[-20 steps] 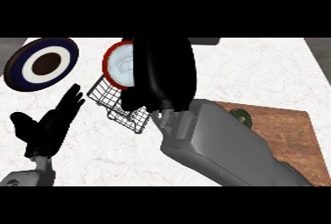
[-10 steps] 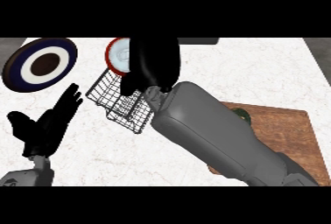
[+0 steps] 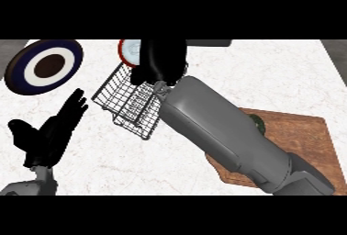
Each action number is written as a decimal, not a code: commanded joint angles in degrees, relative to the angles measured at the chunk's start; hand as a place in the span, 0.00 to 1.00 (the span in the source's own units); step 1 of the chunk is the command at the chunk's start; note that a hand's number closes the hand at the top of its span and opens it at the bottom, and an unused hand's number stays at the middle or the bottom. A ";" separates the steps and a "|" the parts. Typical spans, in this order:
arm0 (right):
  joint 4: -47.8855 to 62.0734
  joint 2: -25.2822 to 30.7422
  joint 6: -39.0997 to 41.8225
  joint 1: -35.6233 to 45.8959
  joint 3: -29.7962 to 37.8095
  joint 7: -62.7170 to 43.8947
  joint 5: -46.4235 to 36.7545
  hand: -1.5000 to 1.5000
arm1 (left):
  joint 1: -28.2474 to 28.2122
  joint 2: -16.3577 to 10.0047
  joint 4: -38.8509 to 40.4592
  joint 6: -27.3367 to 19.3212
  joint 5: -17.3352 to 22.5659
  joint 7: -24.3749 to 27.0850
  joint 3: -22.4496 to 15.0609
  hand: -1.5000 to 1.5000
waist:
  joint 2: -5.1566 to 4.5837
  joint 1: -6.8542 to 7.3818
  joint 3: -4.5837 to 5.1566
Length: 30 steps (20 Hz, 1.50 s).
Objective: Pick the can from the cutting board and place it in the tiered basket
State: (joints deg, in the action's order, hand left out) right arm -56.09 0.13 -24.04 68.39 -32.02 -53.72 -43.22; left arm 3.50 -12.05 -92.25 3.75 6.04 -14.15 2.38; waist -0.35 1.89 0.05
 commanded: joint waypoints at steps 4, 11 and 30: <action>8.49 -0.13 -11.85 4.70 -3.32 0.60 5.14 0.00 | 4.83 0.63 -0.11 -1.16 0.21 -3.94 0.30 0.50 | -0.09 0.66 0.00; 15.04 -0.13 -16.96 8.40 -3.95 4.93 10.85 0.00 | 1.84 2.08 3.65 0.36 -2.22 2.51 -1.66 0.50 | -0.39 1.60 0.05; -5.85 5.06 -34.60 -2.47 15.19 12.96 17.91 0.00 | 0.24 -0.39 0.88 1.11 0.60 0.12 2.95 0.50 | 0.84 -2.57 -0.09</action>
State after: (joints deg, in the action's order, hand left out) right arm -56.71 2.58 -55.10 68.40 -19.72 -39.04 -24.51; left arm 4.82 -12.22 -89.94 4.87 6.43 -13.68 4.88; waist 0.16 0.11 -0.04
